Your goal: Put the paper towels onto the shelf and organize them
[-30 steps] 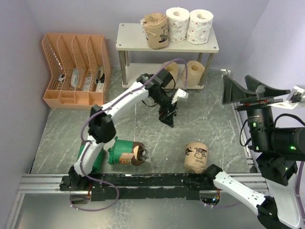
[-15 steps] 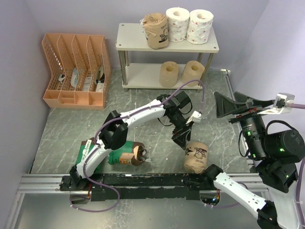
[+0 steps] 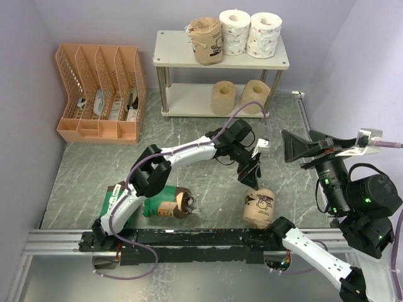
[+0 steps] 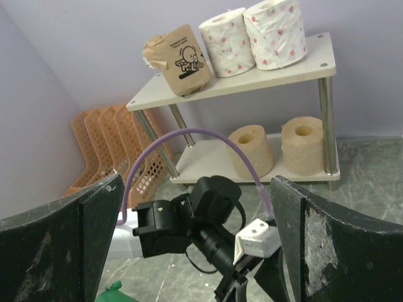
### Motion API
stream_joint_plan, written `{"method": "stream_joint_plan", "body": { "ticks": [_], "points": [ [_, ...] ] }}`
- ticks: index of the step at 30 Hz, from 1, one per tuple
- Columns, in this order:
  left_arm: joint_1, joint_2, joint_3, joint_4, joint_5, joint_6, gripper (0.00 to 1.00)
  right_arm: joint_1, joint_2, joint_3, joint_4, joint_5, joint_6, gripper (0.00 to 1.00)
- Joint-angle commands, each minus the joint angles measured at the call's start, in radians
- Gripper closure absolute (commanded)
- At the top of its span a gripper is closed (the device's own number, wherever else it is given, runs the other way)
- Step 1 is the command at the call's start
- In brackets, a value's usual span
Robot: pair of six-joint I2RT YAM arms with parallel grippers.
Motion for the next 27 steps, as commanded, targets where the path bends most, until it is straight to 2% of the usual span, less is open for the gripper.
{"method": "stream_joint_plan", "body": {
  "ticks": [1,5,14,26,27],
  "points": [
    [-0.004,0.038,0.063,0.110,0.002,-0.056,0.05,-0.005,-0.027,-0.019,-0.037,0.029,-0.035,0.00],
    [-0.019,0.056,0.065,0.094,0.048,-0.051,0.05,-0.005,-0.028,-0.034,-0.047,0.031,-0.059,0.00],
    [-0.089,0.035,-0.025,-0.058,0.028,0.120,0.05,-0.004,-0.038,-0.054,-0.042,0.036,-0.084,0.00],
    [-0.101,0.039,-0.011,-0.074,-0.034,0.128,0.02,-0.003,-0.064,-0.075,-0.047,0.056,-0.099,0.00],
    [-0.102,0.038,-0.005,-0.083,-0.041,0.131,0.07,-0.004,-0.067,-0.077,-0.045,0.057,-0.100,0.00]
  ]
}}
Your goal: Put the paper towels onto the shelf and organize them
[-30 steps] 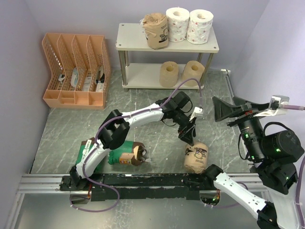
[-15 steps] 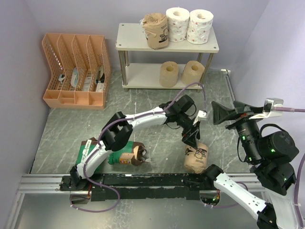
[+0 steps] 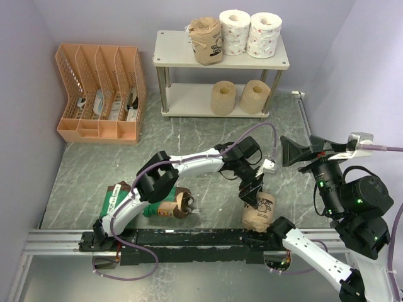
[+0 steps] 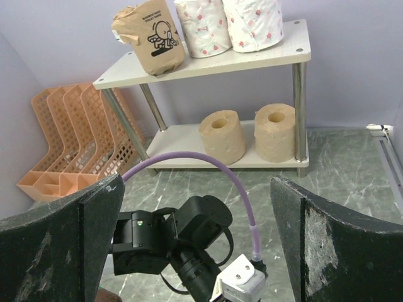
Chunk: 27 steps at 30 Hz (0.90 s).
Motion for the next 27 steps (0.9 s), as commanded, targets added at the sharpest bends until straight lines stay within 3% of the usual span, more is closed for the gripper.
{"method": "stream_joint_plan", "body": {
  "ticks": [1,5,8,19,27],
  "points": [
    [-0.002,0.006,0.037,-0.046,-0.038,0.031,0.12,-0.002,-0.023,-0.013,-0.003,0.020,-0.021,0.00],
    [-0.007,0.013,0.104,-0.129,-0.116,0.070,0.47,-0.001,-0.027,-0.008,0.003,0.017,-0.018,0.00],
    [-0.008,0.006,0.167,-0.188,-0.179,0.108,0.91,-0.002,-0.031,-0.007,0.018,0.015,-0.021,0.00],
    [-0.009,-0.232,0.078,-0.360,-0.323,0.291,0.93,-0.002,-0.006,-0.020,0.056,0.013,-0.053,0.00],
    [-0.007,-0.397,0.053,-0.462,-0.735,0.374,0.93,0.002,0.021,-0.030,0.100,0.004,-0.087,0.00]
  ]
}}
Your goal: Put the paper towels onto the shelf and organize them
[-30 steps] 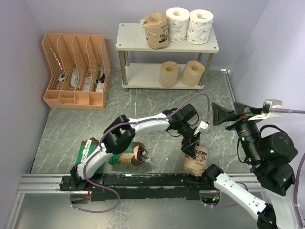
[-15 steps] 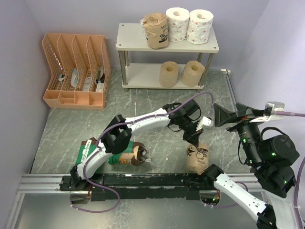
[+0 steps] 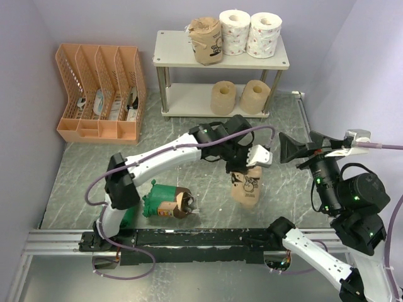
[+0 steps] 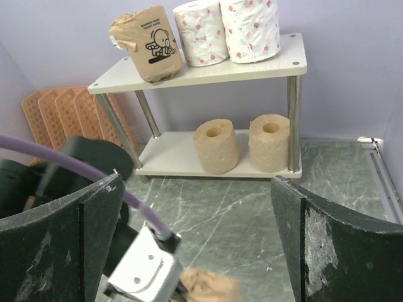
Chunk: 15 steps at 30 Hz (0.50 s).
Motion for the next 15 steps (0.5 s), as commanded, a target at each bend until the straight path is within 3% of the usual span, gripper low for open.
{"method": "stream_joint_plan", "body": {
  "ticks": [1,5,9,15],
  "points": [
    [-0.004,-0.087,-0.012,-0.071,-0.290,0.092,0.93,0.001,0.017,-0.017,0.050,-0.006,-0.036,0.00],
    [-0.004,-0.142,-0.058,-0.024,-0.511,0.113,0.93,0.002,0.021,-0.039,0.073,-0.013,-0.042,0.00],
    [0.022,-0.194,-0.116,0.137,-0.784,0.139,0.93,0.003,0.040,-0.039,0.092,-0.023,-0.055,0.00],
    [0.078,-0.241,-0.141,0.358,-0.998,0.320,0.93,0.003,0.085,-0.037,0.141,-0.034,-0.089,0.00]
  ]
}}
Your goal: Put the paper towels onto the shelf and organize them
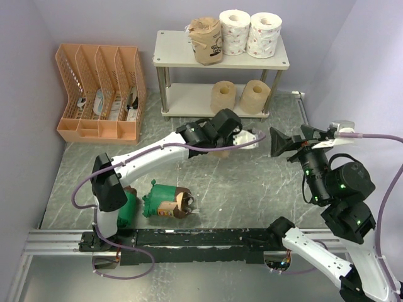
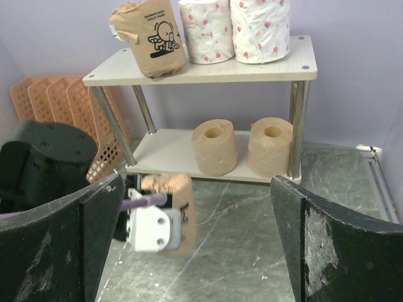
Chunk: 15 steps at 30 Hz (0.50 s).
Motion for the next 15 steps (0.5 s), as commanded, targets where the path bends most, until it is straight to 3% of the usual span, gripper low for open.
{"method": "stream_joint_plan", "body": {
  "ticks": [1,10,15],
  "points": [
    [0.052,-0.084,0.033,0.232,-0.246,0.159,0.93,0.002,0.037,0.000,0.072,-0.022,-0.045,0.00],
    [0.145,-0.091,0.188,0.267,-0.271,0.328,0.93,0.002,0.112,0.000,0.104,-0.053,-0.066,0.00],
    [0.201,-0.083,0.255,0.217,-0.212,0.429,0.93,0.002,0.106,-0.020,0.112,-0.048,-0.063,0.00]
  ]
}}
